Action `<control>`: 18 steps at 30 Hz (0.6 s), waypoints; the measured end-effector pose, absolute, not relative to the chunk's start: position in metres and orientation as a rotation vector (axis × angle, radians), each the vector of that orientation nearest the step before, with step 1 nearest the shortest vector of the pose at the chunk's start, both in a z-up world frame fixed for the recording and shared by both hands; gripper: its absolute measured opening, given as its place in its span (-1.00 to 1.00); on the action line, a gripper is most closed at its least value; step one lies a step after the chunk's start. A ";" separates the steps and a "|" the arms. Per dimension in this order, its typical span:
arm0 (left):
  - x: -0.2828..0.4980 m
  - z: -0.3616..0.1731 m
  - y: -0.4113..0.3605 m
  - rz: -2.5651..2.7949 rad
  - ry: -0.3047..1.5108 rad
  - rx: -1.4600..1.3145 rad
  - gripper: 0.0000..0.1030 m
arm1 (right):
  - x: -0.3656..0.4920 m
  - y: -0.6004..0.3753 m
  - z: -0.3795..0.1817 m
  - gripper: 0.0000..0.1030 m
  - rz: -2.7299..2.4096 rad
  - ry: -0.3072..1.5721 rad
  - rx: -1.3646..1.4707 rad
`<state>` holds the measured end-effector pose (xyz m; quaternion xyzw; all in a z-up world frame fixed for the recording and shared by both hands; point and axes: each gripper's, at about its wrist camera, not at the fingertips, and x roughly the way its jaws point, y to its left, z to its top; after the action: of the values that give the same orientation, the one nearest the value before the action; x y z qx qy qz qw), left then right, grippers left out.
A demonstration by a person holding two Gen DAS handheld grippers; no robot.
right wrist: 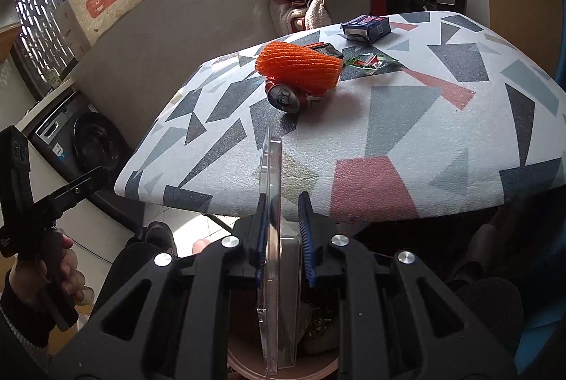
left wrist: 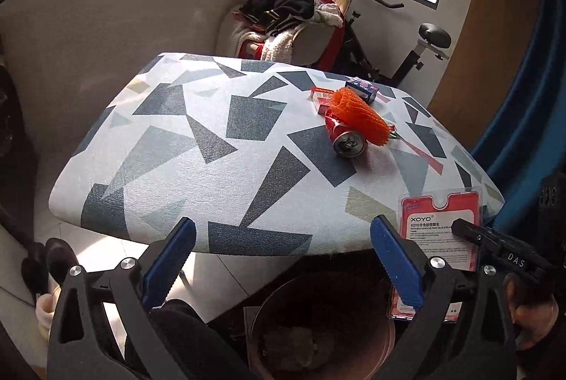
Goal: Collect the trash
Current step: 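Carry paper and package over the bin and open both grippers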
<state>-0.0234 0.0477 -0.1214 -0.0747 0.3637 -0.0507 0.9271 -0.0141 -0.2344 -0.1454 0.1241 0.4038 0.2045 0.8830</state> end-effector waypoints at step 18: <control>-0.023 -0.136 0.054 -0.074 0.781 -0.176 0.88 | -0.015 -0.217 -0.186 -0.55 0.419 1.006 0.211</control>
<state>-0.0234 0.0535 -0.1360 -0.0855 0.3799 -0.0361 0.9203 -0.0153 -0.2171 -0.1856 0.0999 0.4775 0.1989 0.8499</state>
